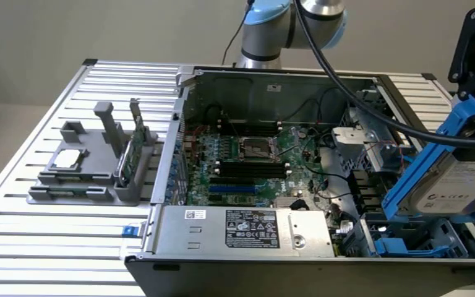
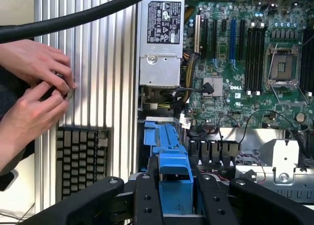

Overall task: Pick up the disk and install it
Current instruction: 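Pick up the disk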

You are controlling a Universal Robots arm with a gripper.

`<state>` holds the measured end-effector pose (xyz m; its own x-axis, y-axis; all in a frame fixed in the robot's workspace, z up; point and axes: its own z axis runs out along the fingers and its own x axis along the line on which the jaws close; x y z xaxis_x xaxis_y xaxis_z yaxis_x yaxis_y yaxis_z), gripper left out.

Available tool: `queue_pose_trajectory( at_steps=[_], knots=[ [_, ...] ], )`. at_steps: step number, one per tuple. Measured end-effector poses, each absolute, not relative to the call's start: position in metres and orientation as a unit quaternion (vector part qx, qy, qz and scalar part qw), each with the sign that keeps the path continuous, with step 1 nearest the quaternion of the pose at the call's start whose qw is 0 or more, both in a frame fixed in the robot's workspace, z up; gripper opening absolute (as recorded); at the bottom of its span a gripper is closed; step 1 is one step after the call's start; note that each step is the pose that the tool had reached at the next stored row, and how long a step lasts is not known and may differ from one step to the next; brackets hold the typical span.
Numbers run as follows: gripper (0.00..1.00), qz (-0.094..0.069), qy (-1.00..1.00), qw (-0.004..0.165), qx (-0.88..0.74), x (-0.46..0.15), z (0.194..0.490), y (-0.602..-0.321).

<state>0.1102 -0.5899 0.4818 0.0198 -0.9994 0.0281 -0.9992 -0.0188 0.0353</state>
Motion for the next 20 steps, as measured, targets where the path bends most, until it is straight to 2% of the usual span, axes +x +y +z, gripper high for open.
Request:
queue_pose_trajectory(
  at_steps=[20],
  knots=[
    [0.33, -0.002, -0.701, 0.022, 0.713, 0.115, 0.448, -0.586]
  ],
)
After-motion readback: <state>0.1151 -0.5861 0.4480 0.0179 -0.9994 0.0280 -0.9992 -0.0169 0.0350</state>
